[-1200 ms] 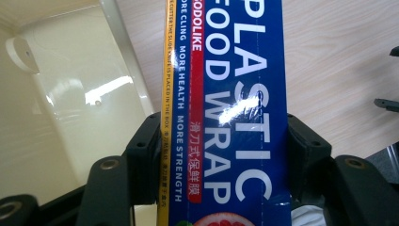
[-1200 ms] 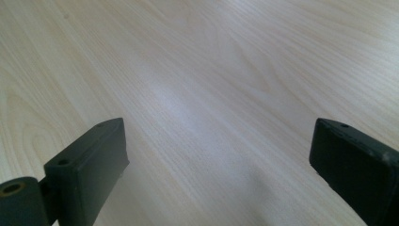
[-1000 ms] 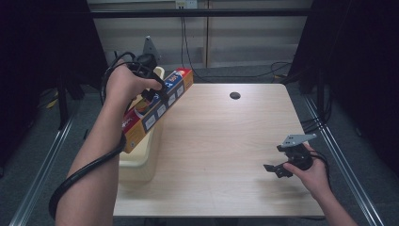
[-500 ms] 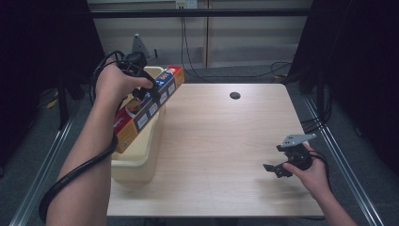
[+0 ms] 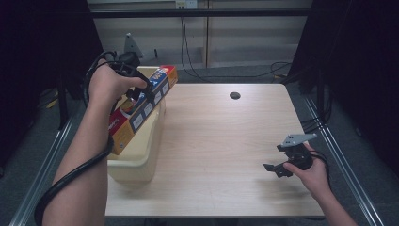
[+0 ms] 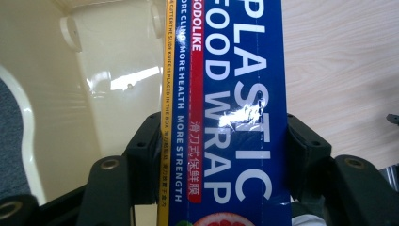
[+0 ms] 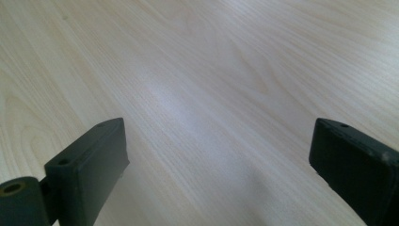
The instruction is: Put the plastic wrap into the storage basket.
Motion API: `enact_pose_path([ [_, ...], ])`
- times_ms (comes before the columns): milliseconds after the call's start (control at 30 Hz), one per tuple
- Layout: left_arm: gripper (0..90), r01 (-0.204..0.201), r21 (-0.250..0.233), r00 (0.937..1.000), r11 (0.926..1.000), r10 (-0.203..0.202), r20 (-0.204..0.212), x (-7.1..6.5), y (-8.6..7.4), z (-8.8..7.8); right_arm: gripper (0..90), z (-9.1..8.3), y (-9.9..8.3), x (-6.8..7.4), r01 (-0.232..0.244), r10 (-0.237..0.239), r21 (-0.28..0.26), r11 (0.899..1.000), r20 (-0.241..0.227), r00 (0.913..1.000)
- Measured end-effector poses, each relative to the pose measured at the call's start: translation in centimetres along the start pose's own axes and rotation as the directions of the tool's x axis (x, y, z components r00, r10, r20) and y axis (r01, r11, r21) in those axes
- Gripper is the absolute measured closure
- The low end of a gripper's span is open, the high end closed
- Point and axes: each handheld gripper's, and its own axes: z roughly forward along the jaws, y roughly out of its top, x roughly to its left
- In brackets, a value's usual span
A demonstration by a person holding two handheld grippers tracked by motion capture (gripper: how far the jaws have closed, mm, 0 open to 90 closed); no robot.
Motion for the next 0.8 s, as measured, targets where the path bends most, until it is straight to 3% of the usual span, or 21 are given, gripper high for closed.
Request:
enact_pose_path([
  [200,41.1,0.023,-0.007,0.9997,0.9997,-0.023,0.000,0.2,-0.2,-0.3,4.6,0.0,0.0,0.0,-0.001,0.001,0.000,1.000,0.002,1.0000],
  [800,41.1,0.037,-0.033,0.9993,0.9988,-0.037,-0.006,0.5,-0.6,-1.8,4.6,0.2,0.1,-0.1,0.005,-0.005,-0.004,1.000,0.007,1.0000],
])
